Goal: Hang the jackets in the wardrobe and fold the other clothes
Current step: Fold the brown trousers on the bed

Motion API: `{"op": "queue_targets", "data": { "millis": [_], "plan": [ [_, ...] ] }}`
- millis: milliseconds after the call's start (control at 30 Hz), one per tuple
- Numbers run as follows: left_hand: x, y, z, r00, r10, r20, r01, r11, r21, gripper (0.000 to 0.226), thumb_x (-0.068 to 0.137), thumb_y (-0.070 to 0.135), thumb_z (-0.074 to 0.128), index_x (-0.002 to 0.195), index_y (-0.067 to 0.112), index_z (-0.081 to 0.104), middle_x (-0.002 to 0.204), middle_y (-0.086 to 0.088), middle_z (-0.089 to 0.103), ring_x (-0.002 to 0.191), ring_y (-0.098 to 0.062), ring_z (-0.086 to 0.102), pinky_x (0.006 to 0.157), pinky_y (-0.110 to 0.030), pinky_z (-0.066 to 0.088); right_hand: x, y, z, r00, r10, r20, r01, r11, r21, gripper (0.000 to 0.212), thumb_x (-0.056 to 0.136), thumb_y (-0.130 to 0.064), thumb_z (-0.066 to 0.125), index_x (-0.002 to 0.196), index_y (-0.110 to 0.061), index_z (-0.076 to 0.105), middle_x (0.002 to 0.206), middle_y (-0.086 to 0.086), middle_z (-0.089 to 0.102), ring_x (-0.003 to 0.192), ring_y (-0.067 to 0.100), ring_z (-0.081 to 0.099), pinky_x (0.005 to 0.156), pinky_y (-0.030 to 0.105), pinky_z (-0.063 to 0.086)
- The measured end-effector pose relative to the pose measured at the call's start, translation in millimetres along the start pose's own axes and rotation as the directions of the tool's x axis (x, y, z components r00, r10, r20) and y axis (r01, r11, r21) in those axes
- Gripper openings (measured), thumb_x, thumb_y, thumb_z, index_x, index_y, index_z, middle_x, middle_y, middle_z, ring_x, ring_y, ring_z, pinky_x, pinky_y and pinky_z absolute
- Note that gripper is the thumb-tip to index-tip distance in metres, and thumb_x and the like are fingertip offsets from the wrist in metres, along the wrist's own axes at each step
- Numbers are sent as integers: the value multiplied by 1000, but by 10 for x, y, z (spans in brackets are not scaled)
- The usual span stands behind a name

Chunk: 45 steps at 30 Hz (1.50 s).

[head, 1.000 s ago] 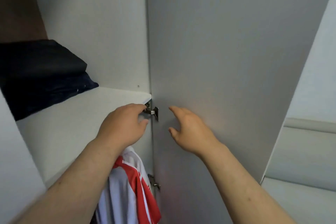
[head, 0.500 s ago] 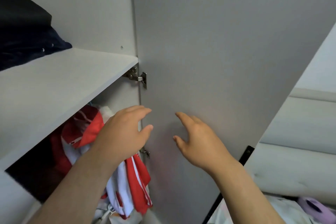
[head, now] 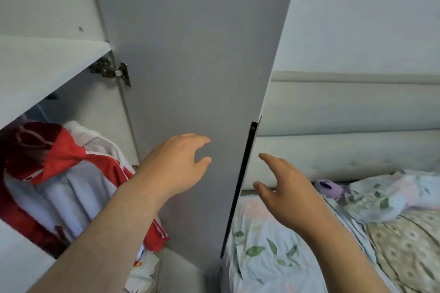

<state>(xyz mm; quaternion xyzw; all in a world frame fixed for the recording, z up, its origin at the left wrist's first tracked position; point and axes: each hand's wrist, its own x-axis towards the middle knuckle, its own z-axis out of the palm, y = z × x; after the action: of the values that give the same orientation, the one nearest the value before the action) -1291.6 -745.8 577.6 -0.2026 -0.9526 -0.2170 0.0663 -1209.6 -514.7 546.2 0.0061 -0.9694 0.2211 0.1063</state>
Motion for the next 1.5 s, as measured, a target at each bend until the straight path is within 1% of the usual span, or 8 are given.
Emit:
{"op": "queue_targets", "data": {
  "millis": [333, 500, 667, 933, 1200, 1333, 1433, 1500],
  "plan": [
    [41, 849, 489, 919, 306, 250, -309, 951, -28, 48, 96, 48, 50, 144, 43, 43, 148, 28, 37, 138, 1, 33, 108, -21, 30, -599, 906, -373, 964, 264, -32, -265, 962, -70, 63, 97, -44, 54, 153, -31, 29, 152, -12, 40, 138, 9, 37, 108, 23, 31],
    [334, 1354, 730, 809, 455, 372, -466, 882, -65, 47, 97, 54, 43, 143, 51, 36, 123, 45, 22, 134, 8, 31, 102, -10, 24, -831, 1387, -573, 910, 413, -44, -415, 906, -77, 60, 99, -45, 51, 153, -34, 28, 150, -14, 40, 136, 7, 38, 106, 23, 33],
    [681, 1787, 1041, 735, 550, 396, -536, 829, -157, 45, 96, 50, 49, 140, 49, 40, 131, 38, 36, 116, 7, 45, 88, -7, 29, -1012, 1740, -756, 862, 504, -46, -506, 858, -90, 60, 100, -46, 48, 154, -36, 25, 152, -13, 38, 136, 10, 38, 106, 26, 35],
    [901, 2048, 1652, 626, 635, 454, -636, 752, -173, 59, 90, 55, 56, 145, 48, 36, 145, 30, 35, 136, 2, 36, 106, -14, 25, -1534, 1924, -992, 768, 630, -116, -640, 760, -115, 55, 99, -46, 48, 150, -36, 30, 145, -13, 44, 129, 13, 43, 102, 30, 42],
    [738, 2496, 2041, 417, 742, 524, -737, 614, -283, 51, 86, 54, 61, 133, 56, 40, 134, 35, 39, 129, 1, 43, 102, -18, 32, -2441, 1512, -978, 542, 827, -146, -840, 535, -87, 54, 100, -43, 46, 150, -32, 30, 145, -7, 43, 132, 18, 40, 104, 35, 41],
    [478, 2724, 2118, 318, 785, 532, -695, 575, -433, 54, 77, 43, 76, 129, 35, 60, 137, 15, 55, 126, -16, 54, 104, -32, 40, -2859, 1177, -957, 398, 911, -106, -917, 391, -79, 53, 101, -41, 46, 151, -30, 30, 148, -3, 41, 133, 22, 39, 106, 40, 41],
    [246, 2871, 2183, 221, 845, 486, -700, 485, -524, 84, 60, 70, 53, 125, 19, 67, 132, 4, 60, 131, -26, 51, 113, -42, 34, -3141, 950, -925, 321, 945, -67, -947, 318, -51, 55, 102, -42, 46, 152, -29, 28, 148, -2, 39, 133, 24, 39, 105, 41, 41],
    [18, 2976, 2193, 117, 841, 528, -688, 452, -567, 74, 70, 71, 51, 131, 30, 59, 132, 12, 58, 131, -15, 49, 113, -29, 28, -3347, 795, -889, 270, 961, -63, -962, 267, -49, 56, 102, -43, 46, 153, -30, 27, 149, -2, 38, 132, 24, 40, 104, 40, 41]
  ]
}}
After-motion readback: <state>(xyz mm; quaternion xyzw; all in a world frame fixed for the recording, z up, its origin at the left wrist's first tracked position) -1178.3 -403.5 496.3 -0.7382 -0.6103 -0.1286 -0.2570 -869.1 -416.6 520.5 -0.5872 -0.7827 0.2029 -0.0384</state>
